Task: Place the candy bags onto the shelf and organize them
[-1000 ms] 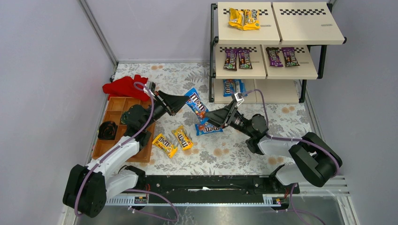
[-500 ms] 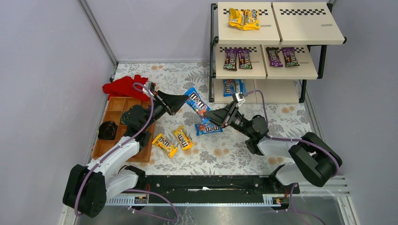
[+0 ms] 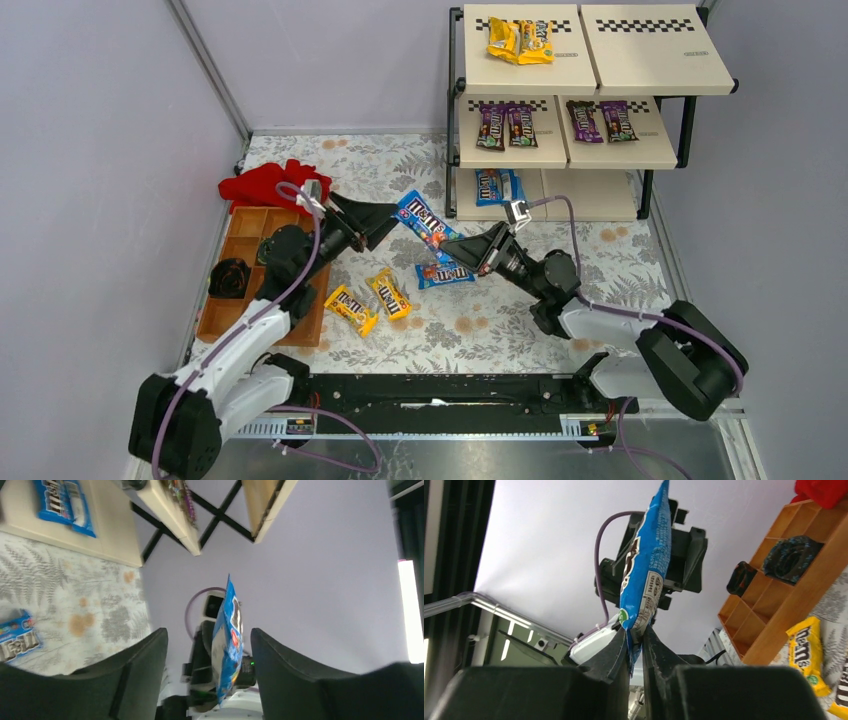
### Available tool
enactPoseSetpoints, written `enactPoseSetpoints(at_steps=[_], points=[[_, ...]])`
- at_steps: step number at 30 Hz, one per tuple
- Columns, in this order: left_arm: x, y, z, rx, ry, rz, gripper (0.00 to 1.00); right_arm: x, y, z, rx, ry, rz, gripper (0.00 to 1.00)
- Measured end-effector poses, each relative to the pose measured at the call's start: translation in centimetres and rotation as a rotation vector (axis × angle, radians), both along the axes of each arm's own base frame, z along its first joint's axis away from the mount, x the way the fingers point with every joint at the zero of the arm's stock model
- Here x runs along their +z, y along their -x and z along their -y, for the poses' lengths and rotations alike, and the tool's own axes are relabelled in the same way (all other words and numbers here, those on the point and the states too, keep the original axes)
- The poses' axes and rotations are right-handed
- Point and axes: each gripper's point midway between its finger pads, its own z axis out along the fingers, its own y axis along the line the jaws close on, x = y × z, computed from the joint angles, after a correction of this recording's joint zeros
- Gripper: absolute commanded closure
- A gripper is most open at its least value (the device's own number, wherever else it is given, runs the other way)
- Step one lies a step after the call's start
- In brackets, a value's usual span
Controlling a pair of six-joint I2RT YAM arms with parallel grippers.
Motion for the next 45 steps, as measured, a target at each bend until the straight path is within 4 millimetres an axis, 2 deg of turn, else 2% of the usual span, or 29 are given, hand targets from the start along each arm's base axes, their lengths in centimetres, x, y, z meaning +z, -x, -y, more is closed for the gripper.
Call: enactPoseSetpoints(at_steps=[2,4,8,12,14,16,18,20,25,30,33,39,45], points=[[-0.8,0.1,-0.6,0.039,-0.061,-0.011,0.10,-0.3,-0.3,0.4,-0.019,0.032,-0.008,0.89],[-1.5,0.1,-1.2,0.077,-0.135,-0.021,0.02,-0.8,-1.0,1.0,-0.050,0.062,-0.017,0.89],[-1.8,-0.5,-2.4,0.145,-0.295,-0.029,0.01,-4.0,-3.8,4.1,-0.160,0.170,-0.097,0.90],[-0.6,-0.8,-2.8,0.146,-0.437,0.015,0.01,-9.2,-6.1,8.3,-0.254,0.295,-0.237,0.90],[0.5,-1.4,-2.6,0.133,-0.500,0.038,0.01,-11.7,-6.9,11.3,-0.310,0.336,-0.313,0.90],[2.0,-2.0,-2.0,0.118,-0.543,0.064,0.01,-13.4,-7.8,14.8,-0.393,0.359,-0.376,0.90],[3.6,-2.3,-1.1,0.099,-0.553,0.107,0.01,-14.4,-8.2,17.8,-0.463,0.371,-0.418,0.90],[4.4,-2.2,-0.5,0.086,-0.546,0.133,0.01,-14.7,-8.6,20.4,-0.527,0.378,-0.433,0.90],[5.7,-3.1,-0.2,0.112,-0.533,0.157,0.01,-15.1,-9.2,24.9,-0.623,0.394,-0.466,0.90],[9.8,-4.6,-0.3,0.169,-0.553,0.266,0.01,-15.2,-11.0,28.2,-0.682,0.381,-0.497,0.89],[12.0,-4.7,-0.9,0.211,-0.589,0.361,0.01,-15.6,-12.2,29.2,-0.694,0.374,-0.506,0.89],[12.1,-4.3,-2.6,0.283,-0.697,0.454,0.01,-16.3,-16.2,31.1,-0.708,0.346,-0.507,0.88],[12.1,-3.9,-3.1,0.328,-0.788,0.507,0.01,-18.4,-20.2,33.0,-0.737,0.324,-0.538,0.87]])
